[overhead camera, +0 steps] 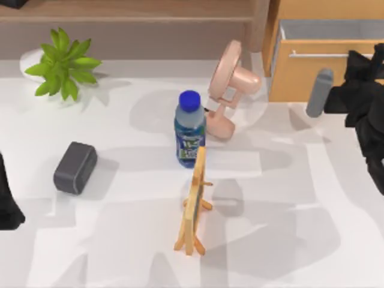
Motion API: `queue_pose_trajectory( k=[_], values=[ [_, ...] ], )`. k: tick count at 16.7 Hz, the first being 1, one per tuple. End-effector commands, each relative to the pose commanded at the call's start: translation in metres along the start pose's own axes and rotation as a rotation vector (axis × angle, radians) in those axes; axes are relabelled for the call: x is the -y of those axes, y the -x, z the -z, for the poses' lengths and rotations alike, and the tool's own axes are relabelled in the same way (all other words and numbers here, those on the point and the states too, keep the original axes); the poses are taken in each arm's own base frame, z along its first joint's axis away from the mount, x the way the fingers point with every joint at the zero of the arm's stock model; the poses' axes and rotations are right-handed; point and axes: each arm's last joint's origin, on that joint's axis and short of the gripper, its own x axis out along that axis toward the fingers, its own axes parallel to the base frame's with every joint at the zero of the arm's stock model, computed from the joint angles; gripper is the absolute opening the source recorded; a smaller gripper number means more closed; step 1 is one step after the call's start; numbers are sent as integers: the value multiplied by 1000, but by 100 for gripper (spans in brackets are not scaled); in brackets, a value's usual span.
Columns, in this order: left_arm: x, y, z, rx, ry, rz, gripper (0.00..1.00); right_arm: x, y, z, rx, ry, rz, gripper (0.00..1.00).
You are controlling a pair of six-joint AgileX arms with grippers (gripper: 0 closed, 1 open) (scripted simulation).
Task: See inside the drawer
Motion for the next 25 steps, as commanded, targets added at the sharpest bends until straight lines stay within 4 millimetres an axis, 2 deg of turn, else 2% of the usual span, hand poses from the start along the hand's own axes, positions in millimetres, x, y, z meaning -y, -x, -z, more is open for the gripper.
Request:
queue_pose_trajectory(
  k=[3, 5, 9, 11, 18, 25],
  values=[
    [0, 0, 0, 0, 0, 0, 100, 0, -1, 2, -8, -1, 1, 0],
    [0, 0, 0, 0, 0, 0, 100, 3, 7, 1, -11, -5, 18, 0],
    [0, 0, 0, 0, 0, 0, 100, -8, 46, 3, -3, 9, -33, 0],
    [0, 0, 0, 0, 0, 0, 100, -4, 59, 3, -3, 6, -16, 0],
    [0, 0, 0, 0, 0, 0, 100, -2, 65, 1, 0, 1, 0, 0],
    [0, 0, 0, 0, 0, 0, 100, -3, 119, 3, -6, 2, -7, 0]
  ],
)
